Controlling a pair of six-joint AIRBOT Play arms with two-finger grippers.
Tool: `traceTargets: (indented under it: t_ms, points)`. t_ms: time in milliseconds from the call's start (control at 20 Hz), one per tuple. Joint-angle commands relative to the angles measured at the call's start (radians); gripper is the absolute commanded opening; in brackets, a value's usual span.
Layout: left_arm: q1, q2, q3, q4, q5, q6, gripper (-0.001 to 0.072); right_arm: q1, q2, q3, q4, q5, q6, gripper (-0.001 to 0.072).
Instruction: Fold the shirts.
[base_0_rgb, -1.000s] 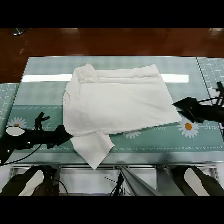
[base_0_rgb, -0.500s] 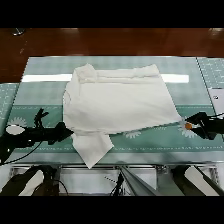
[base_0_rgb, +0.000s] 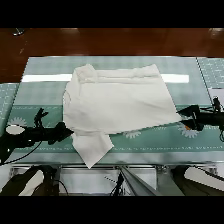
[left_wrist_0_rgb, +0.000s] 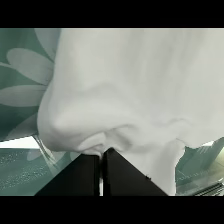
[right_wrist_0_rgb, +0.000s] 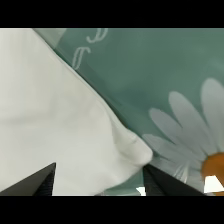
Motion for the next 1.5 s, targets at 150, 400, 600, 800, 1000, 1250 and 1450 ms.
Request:
traceTargets:
  t_ms: [150, 400, 600, 800, 1000, 1250, 1450]
  points:
    - [0.000, 0.001, 0.001, -0.016, 0.001, 0.000, 0.0022, 0.196, -0.113, 0.113, -0.013, -0.025, 0.050, 0.0606]
    - [0.000, 0.001, 0.012, -0.019, -0.001, 0.001, 0.0022, 0.265, -0.115, 0.153, -0.022, 0.001, 0.055, 0.0025]
    - [0.001, 0.003, 0.263, -0.163, -0.021, 0.136, 0.0022, 0.320, -0.039, 0.452, -0.025, 0.113, 0.079, 0.0024]
    - [0.004, 0.000, 0.838, -0.270, 0.048, 0.168, 0.0021, 0.326, -0.016, 1.028, -0.032, 0.172, 0.228, 0.0024]
    - [0.045, 0.003, 1.355, -0.036, 0.007, 0.048, 0.0021, 0.326, 0.070, 1.398, -0.036, 0.277, 0.256, 0.0024]
    - [0.119, 0.037, 1.801, 0.294, -0.288, -0.095, 0.0021, 0.326, 0.407, 1.402, -0.200, 0.289, 0.254, 0.0024]
    - [0.097, 0.213, 1.828, 0.476, -0.328, -0.132, 0.0021, 0.326, 0.619, 1.402, -0.383, 0.369, 0.275, 0.0024]
